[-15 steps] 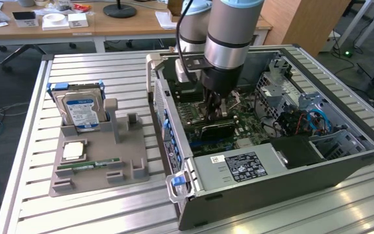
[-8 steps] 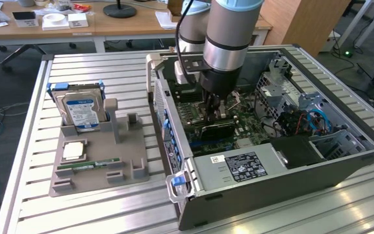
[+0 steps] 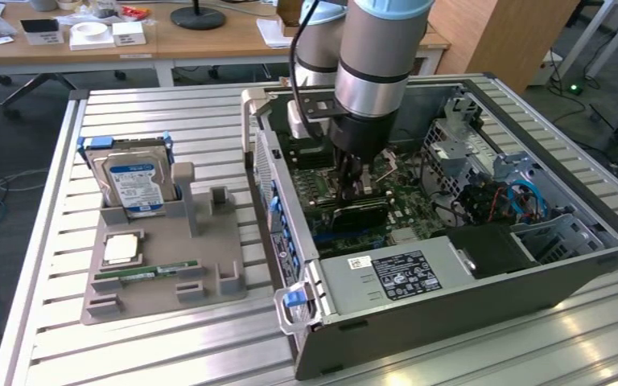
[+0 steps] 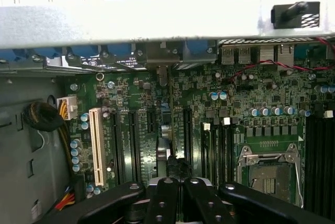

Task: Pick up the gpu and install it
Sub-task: 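Press down on the gpu until it lock into place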

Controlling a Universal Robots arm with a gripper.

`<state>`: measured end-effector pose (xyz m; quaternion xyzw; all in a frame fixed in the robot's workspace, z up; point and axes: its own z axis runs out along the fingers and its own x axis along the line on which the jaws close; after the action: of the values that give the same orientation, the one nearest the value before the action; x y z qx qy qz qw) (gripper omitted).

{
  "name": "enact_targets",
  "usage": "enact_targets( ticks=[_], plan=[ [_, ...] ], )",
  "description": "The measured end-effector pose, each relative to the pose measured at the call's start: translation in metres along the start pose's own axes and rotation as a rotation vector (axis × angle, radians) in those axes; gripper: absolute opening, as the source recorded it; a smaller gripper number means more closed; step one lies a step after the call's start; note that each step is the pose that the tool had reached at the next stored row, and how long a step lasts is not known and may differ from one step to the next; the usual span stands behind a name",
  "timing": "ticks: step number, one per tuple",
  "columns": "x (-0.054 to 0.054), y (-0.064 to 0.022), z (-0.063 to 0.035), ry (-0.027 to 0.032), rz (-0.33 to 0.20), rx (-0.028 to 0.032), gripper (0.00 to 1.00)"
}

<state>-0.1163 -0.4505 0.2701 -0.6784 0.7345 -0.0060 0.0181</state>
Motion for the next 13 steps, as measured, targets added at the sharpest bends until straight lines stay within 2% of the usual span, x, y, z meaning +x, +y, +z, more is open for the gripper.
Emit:
enact_targets(
  ticks=[13],
  plan=[
    [-0.0001,-0.0023,0.0039,0.0000,0.000,0.0000,0.11]
  ],
)
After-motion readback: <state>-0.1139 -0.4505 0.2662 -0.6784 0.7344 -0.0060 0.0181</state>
